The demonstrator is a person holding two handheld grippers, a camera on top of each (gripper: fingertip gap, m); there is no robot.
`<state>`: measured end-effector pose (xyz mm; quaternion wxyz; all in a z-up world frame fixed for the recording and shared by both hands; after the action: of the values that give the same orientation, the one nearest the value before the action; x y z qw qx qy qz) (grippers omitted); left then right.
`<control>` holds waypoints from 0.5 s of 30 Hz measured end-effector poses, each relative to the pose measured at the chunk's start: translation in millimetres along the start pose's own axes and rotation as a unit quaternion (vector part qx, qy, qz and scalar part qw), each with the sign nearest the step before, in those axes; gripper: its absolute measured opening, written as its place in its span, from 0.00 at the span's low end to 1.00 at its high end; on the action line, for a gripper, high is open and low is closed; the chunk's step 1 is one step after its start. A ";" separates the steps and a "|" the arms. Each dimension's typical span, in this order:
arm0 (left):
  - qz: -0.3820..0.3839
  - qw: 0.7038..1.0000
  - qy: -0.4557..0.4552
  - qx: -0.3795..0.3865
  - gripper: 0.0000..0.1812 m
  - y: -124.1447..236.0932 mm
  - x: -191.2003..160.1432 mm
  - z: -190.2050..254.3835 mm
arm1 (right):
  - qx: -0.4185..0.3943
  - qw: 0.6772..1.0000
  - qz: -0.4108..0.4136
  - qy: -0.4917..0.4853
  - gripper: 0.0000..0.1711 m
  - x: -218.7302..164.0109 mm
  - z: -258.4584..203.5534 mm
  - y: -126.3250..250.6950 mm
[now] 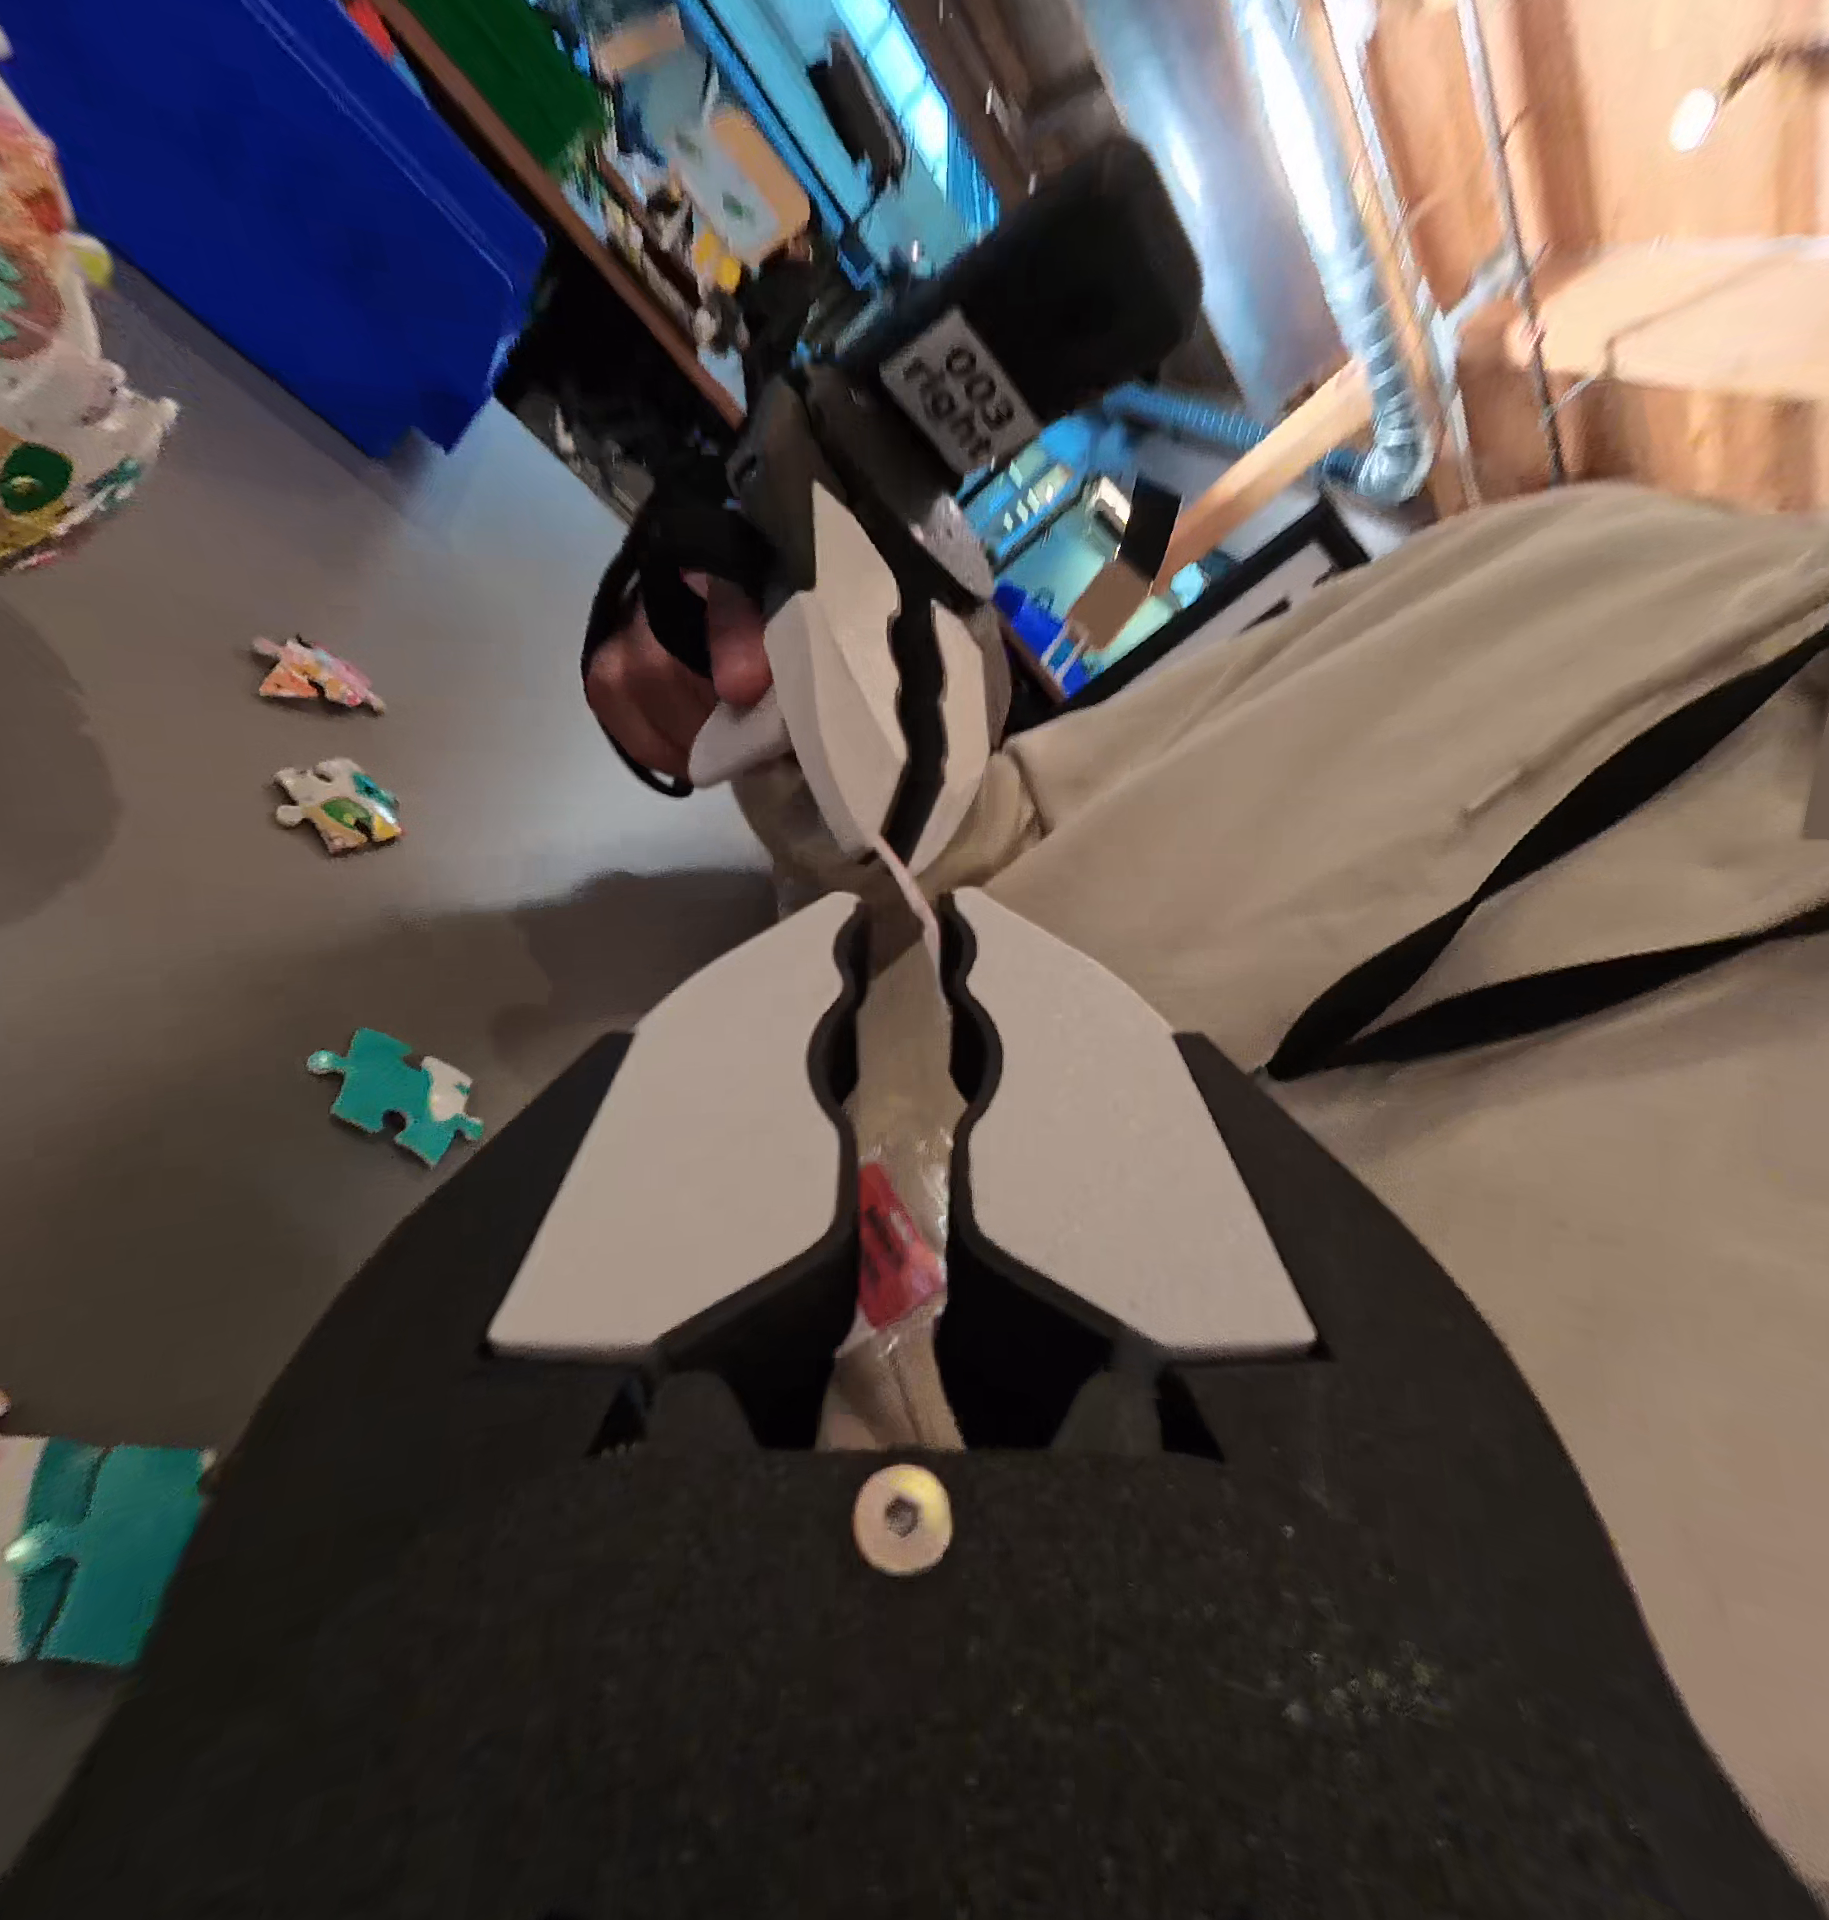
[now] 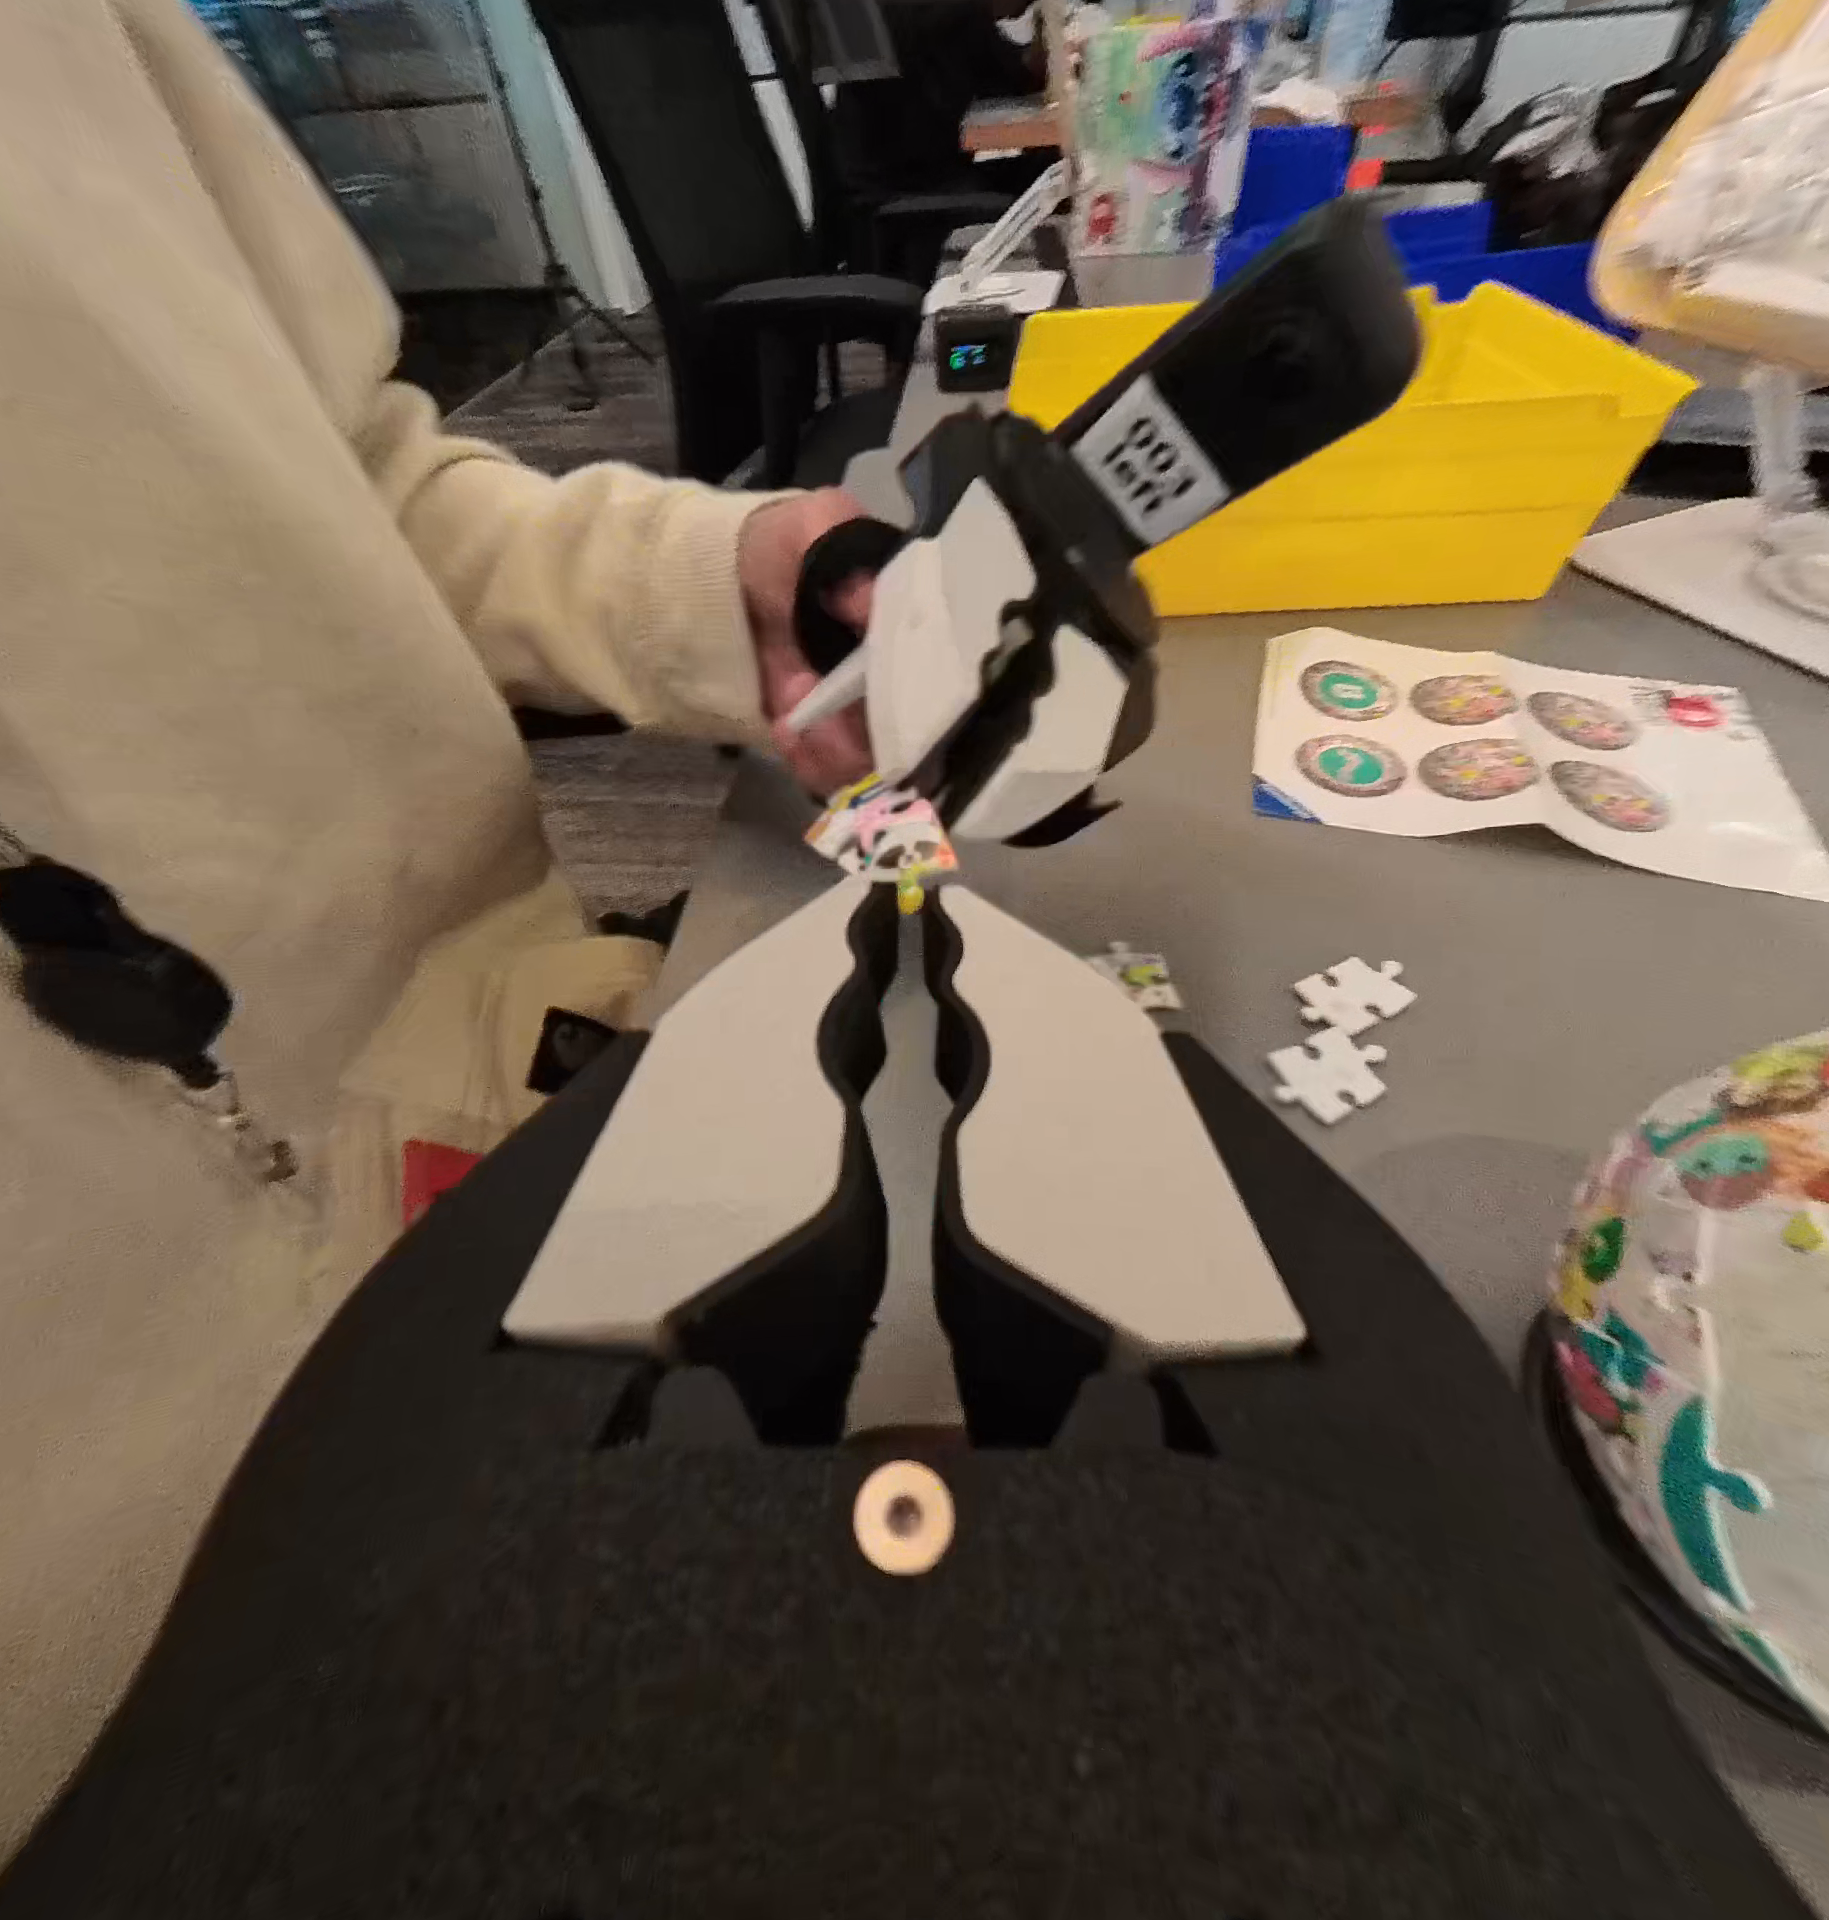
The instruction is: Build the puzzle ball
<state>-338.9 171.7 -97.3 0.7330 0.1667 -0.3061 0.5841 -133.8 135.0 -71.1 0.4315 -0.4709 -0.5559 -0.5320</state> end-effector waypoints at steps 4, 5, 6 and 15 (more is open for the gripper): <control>-0.097 0.995 -0.020 -0.012 0.09 -4.7 12.8 7.3 | 0.070 0.995 -0.067 -0.005 0.03 2.7 -0.6 -6.5; -0.129 0.991 -0.027 -0.005 0.09 -8.1 14.3 7.0 | 0.080 0.994 -0.076 -0.003 0.03 4.5 0.5 -8.1; -0.157 0.987 -0.035 0.005 0.09 -11.2 15.6 5.8 | 0.091 0.992 -0.084 -0.001 0.03 6.3 1.7 -9.7; -0.197 0.979 -0.045 0.022 0.01 -21.3 24.0 -2.3 | 0.118 0.983 -0.141 0.005 0.03 12.7 14.1 -10.5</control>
<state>-314.7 185.6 -81.2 0.8155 0.2658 -0.2869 0.4266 -146.2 150.0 -61.5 0.4079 -0.3309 -0.6733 -0.5204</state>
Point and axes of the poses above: each gripper's, where its closed fingertips meet, y back along the fingers, x out of its top, z = x × y across the jaws, the point moved 10 cm from there along y, back along the fingers, and after that the axes turned 5 degrees about z, right-handed, at the moved point
